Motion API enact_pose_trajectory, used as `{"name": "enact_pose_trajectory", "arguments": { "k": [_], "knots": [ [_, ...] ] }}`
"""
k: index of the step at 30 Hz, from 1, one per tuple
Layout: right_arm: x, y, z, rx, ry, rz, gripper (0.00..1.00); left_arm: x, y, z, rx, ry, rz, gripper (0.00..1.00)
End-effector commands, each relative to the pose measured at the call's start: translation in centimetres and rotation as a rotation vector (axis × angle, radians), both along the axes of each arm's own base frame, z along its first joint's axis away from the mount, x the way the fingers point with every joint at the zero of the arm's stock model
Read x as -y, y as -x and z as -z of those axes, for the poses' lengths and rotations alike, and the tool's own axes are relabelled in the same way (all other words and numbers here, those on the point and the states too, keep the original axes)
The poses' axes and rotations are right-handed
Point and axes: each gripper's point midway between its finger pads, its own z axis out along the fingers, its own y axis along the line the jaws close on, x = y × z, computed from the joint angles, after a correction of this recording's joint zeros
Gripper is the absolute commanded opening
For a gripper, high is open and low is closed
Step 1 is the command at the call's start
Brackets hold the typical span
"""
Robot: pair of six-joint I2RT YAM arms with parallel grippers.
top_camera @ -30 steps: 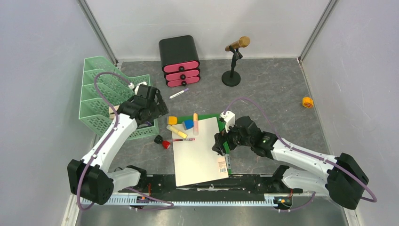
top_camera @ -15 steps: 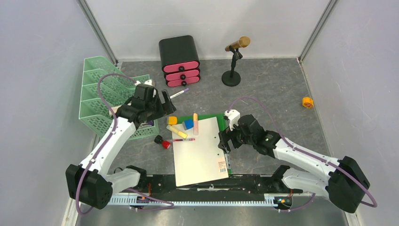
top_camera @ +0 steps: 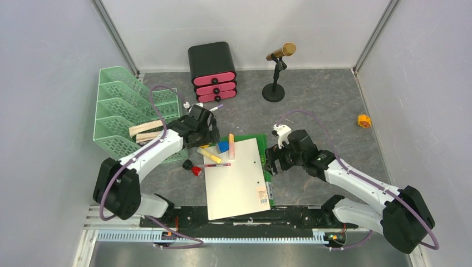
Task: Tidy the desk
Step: Pick up the folder from the center of the board.
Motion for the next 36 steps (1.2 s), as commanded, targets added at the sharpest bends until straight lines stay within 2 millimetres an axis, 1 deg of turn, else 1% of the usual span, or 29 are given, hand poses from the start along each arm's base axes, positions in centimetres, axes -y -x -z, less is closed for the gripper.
{"name": "enact_pose_trajectory", "arguments": {
  "k": [1, 4, 10, 12, 15, 18, 19, 22, 25, 27, 29, 32, 36],
  "knots": [
    [-0.6, -1.1, -2.0, 0.030, -0.057, -0.005, 0.98, -1.2, -0.1, -2.4, 0.113, -0.018, -0.084, 1.00],
    [-0.3, -1.3, -1.9, 0.029, -0.058, 0.004, 0.98, -1.4, 0.2, -2.4, 0.119, -0.025, -0.080, 1.00],
    [0.0, -1.5, -1.5, 0.014, -0.059, 0.009, 0.98, -2.8, 1.1, 0.6, 0.024, -0.126, -0.095, 1.00],
    [0.2, -1.7, -1.8, 0.022, -0.057, 0.014, 0.98, -3.1, 1.4, 1.3, 0.015, -0.141, -0.099, 1.00],
    [0.7, -2.2, -2.2, 0.046, -0.040, 0.015, 0.98, -4.0, 1.8, 1.9, -0.002, -0.179, -0.103, 1.00],
    [1.1, -2.6, -2.7, 0.058, 0.009, 0.005, 0.98, -5.7, 2.6, 2.3, -0.031, -0.222, -0.121, 1.00],
    [1.4, -2.7, -2.6, 0.053, 0.035, 0.008, 0.98, -6.5, 2.9, 2.5, -0.040, -0.229, -0.137, 1.00],
    [2.2, -3.0, -2.3, 0.033, 0.104, 0.019, 0.98, -8.4, 3.7, 2.4, -0.053, -0.206, -0.179, 1.00],
    [2.2, -2.6, -1.6, 0.001, 0.110, 0.006, 0.98, -10.2, 4.4, 1.9, -0.040, -0.202, -0.218, 1.00],
    [1.9, -2.0, -1.1, -0.027, 0.098, -0.013, 0.98, -11.0, 4.7, 1.7, -0.036, -0.204, -0.223, 1.00],
    [1.6, -1.6, -0.7, -0.051, 0.088, -0.029, 0.98, -10.9, 4.9, 1.4, -0.034, -0.196, -0.208, 1.00],
    [1.4, -1.0, -0.2, -0.083, 0.079, -0.043, 0.98, -9.4, 4.6, 0.6, -0.006, -0.121, -0.154, 1.00],
    [1.1, -0.3, 0.3, -0.117, 0.058, -0.055, 0.98, -6.5, 4.0, -2.0, 0.065, 0.032, -0.064, 1.00]
  ]
}}
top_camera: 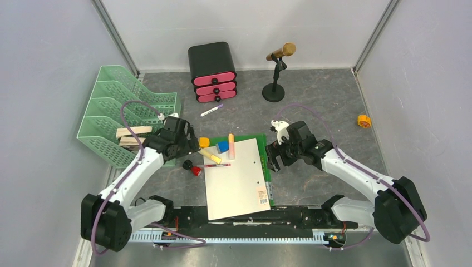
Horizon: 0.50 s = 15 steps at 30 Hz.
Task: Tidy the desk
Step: Pick up the folder from the center of the board.
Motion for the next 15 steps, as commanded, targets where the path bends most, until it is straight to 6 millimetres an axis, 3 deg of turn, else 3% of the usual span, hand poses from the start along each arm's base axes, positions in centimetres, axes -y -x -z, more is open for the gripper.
{"name": "enact_pose_trajectory", "arguments": {
  "k": [1, 8, 12, 15],
  "knots": [
    [-0.7, 0.9, 0.3, -0.043, -0.045, -0.030, 0.97, 3.3, -0.6, -3.4, 0.095, 0.158, 0.145, 1.00],
    [-1.9, 2.0, 0.8, -0.112, -0.114, -0.048, 0.91, 8.8, -0.2, -7.4, 0.192, 0.479, 0.238, 1.00],
    [-2.7, 2.7, 0.8, -0.148, -0.165, -0.059, 0.86, 11.9, 1.0, -7.1, 0.185, 0.592, 0.266, 1.00],
    [-3.0, 2.9, 0.7, -0.164, -0.185, -0.068, 0.86, 13.7, 2.2, -5.8, 0.138, 0.587, 0.287, 1.00]
  ]
}}
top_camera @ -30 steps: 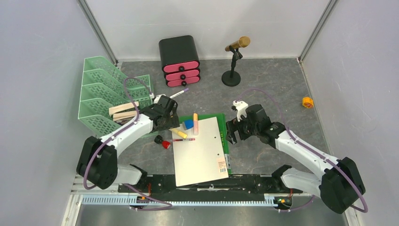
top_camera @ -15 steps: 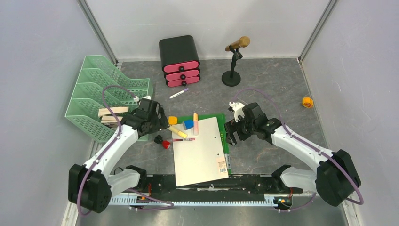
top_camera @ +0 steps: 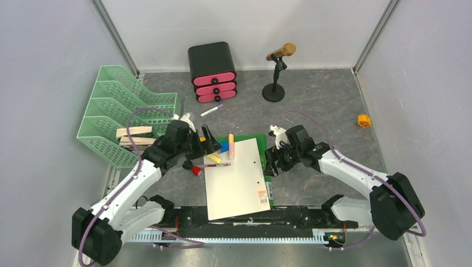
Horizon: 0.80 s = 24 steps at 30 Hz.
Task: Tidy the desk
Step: Pick up the folder from the center of the board.
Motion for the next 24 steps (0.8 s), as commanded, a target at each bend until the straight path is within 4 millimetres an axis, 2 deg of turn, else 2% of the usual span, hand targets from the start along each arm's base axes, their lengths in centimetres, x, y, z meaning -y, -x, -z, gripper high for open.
{"name": "enact_pose_trajectory", "arguments": {
  "k": [1, 8, 12, 17, 24],
  "knots": [
    [-1.5, 0.0, -0.8, -0.016, -0.086, -0.016, 0.86, 3.7, 1.3, 0.5, -0.049, 0.090, 0.045, 1.00],
    [-2.0, 0.1, -0.8, -0.042, -0.115, -0.008, 0.86, 5.1, 3.9, 4.8, -0.201, -0.003, 0.055, 1.00],
    [-2.8, 0.2, -0.9, -0.065, -0.154, -0.027, 0.85, 3.7, 5.3, 6.4, -0.260, -0.139, 0.026, 1.00],
    [-3.0, 0.0, -0.2, -0.086, -0.144, -0.033, 0.85, 0.8, 7.0, 7.8, -0.309, -0.296, -0.020, 1.00],
    [-3.6, 0.3, 0.3, -0.126, -0.176, -0.027, 0.82, -0.2, 9.2, 9.7, -0.380, -0.293, -0.033, 0.98]
  ]
}}
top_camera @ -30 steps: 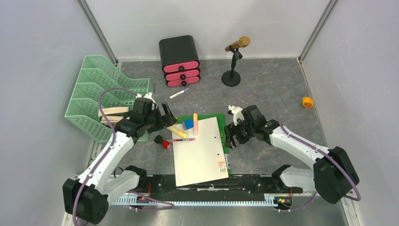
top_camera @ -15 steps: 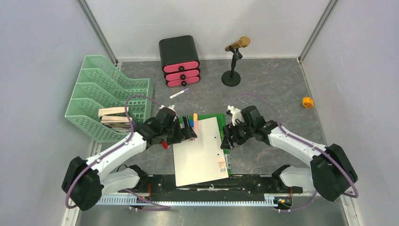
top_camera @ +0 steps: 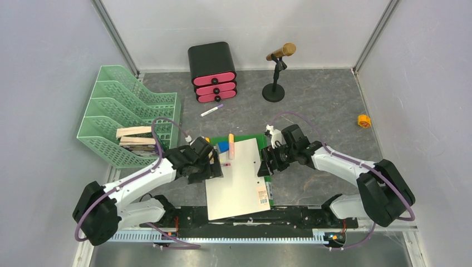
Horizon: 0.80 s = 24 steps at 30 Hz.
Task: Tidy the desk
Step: Pick up the folder from the center of the board.
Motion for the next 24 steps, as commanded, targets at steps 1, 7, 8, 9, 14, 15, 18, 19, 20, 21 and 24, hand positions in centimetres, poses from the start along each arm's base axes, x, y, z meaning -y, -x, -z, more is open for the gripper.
{"name": "enact_pose_trajectory", "arguments": {
  "k": [1, 7, 8, 9, 14, 15, 18, 19, 20, 21, 24],
  "knots": [
    [-1.0, -0.1, -0.4, -0.010, -0.069, -0.004, 0.82, -1.3, 1.3, 1.3, -0.041, -0.027, -0.059, 0.98],
    [-1.2, 0.3, 0.1, -0.043, -0.075, -0.005, 0.77, -1.7, 2.5, 3.8, -0.084, -0.026, -0.077, 0.95],
    [-1.2, 0.3, 0.3, -0.050, -0.074, -0.001, 0.77, -1.8, 2.6, 4.2, -0.086, -0.024, -0.079, 0.95],
    [-1.2, 0.4, 0.5, -0.058, -0.074, 0.001, 0.76, -1.9, 2.7, 4.5, -0.088, -0.024, -0.083, 0.95],
    [-1.1, 0.5, 1.3, -0.062, -0.076, 0.009, 0.74, 0.0, 1.7, 5.1, -0.036, 0.086, -0.074, 0.91],
    [-1.0, 0.4, 1.3, -0.054, -0.073, 0.014, 0.73, 0.3, 1.3, 5.1, -0.025, 0.097, -0.076, 0.91],
    [-1.4, 0.3, 1.2, -0.055, -0.098, 0.021, 0.73, 0.9, 0.7, 5.4, -0.024, 0.094, -0.068, 0.90],
    [-1.6, 0.4, 1.0, -0.059, -0.112, 0.020, 0.73, 1.4, 0.9, 5.5, -0.045, 0.102, -0.052, 0.90],
    [-1.7, 0.6, 1.0, -0.072, -0.124, 0.020, 0.73, 1.8, 0.7, 5.4, -0.049, 0.106, -0.040, 0.89],
    [-2.0, 0.5, 0.8, -0.069, -0.145, 0.019, 0.73, 2.1, 0.6, 5.6, -0.059, 0.105, -0.029, 0.88],
    [-2.3, 0.6, 0.6, -0.079, -0.169, 0.014, 0.71, 3.0, 0.0, 5.6, -0.069, 0.102, -0.005, 0.86]
  ]
}}
